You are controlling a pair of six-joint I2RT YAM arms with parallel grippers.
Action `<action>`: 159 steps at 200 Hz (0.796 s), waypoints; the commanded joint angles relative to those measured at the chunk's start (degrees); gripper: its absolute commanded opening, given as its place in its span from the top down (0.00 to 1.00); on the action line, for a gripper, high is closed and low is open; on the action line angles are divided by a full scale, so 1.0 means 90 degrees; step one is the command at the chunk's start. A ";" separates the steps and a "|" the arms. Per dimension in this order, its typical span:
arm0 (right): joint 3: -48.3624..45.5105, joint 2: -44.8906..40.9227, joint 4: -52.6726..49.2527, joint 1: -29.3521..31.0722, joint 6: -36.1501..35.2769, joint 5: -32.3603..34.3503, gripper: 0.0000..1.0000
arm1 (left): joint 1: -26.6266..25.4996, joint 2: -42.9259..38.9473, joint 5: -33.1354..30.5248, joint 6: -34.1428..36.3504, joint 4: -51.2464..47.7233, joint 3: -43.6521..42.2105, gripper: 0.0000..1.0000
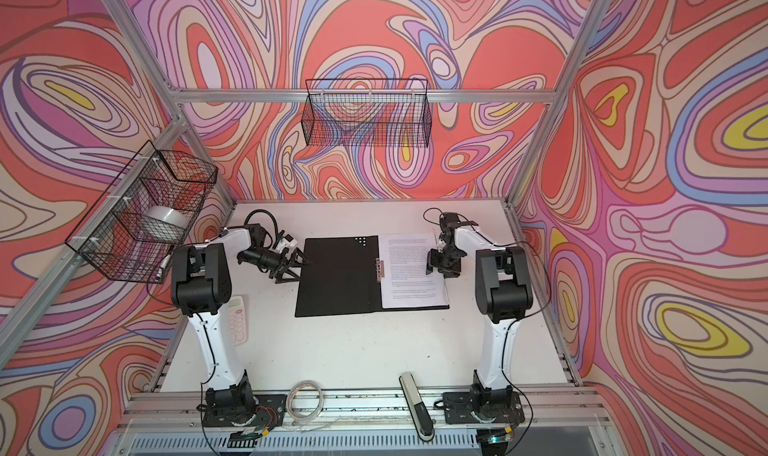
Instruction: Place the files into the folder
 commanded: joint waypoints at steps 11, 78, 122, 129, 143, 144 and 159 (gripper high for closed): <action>-0.0484 0.0945 -0.0031 0.0312 -0.0020 -0.0829 0.34 | -0.0371 -0.0129 0.0174 0.0169 0.0193 -0.0469 0.03; -0.0452 0.0997 -0.0073 0.0310 -0.0030 -0.0868 0.35 | -0.0371 -0.0539 0.0258 0.0653 0.0483 -0.0695 0.02; -0.0477 0.0973 -0.0073 0.0310 -0.0030 -0.0878 0.35 | -0.0371 -0.0240 0.0438 0.0515 0.0276 -0.0544 0.02; -0.0482 0.0972 -0.0071 0.0310 -0.0035 -0.0869 0.35 | -0.0371 -0.0236 0.0435 0.0523 0.0262 -0.0550 0.02; -0.0474 0.0974 -0.0063 0.0310 -0.0030 -0.0878 0.35 | -0.0371 -0.0297 0.0381 0.0521 0.0291 -0.0589 0.02; -0.0473 0.0980 -0.0062 0.0310 -0.0030 -0.0878 0.35 | -0.0371 -0.0306 0.0378 0.0518 0.0293 -0.0594 0.02; -0.0452 0.0977 -0.0064 0.0310 -0.0021 -0.0864 0.35 | -0.0372 -0.0403 0.0337 0.0489 0.0326 -0.0629 0.02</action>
